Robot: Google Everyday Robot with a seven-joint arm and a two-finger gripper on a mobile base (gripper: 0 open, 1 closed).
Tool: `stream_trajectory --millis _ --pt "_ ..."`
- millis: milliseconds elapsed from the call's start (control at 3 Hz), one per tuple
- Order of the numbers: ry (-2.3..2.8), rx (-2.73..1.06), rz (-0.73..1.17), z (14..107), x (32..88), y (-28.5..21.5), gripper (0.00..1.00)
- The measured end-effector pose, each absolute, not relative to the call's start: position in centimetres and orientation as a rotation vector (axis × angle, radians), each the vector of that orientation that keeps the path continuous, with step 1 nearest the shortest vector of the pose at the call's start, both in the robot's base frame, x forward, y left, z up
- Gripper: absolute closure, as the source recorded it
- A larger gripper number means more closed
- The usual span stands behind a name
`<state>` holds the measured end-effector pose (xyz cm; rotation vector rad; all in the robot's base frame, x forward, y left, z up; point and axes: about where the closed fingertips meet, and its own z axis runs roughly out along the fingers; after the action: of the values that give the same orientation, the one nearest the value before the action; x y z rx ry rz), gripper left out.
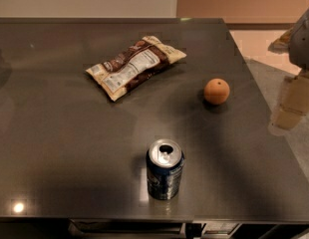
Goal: Move orange near pepsi can
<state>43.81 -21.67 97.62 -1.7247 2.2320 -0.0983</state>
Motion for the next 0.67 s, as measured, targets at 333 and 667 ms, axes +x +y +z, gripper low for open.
stream_trajectory --millis 333,667 --pt "2.229 -1.723 -0.086 97.6 44.9 -21.5 0.00" --pt "2.227 -1.713 -0.067 96.9 47.2 -21.3 0.00"
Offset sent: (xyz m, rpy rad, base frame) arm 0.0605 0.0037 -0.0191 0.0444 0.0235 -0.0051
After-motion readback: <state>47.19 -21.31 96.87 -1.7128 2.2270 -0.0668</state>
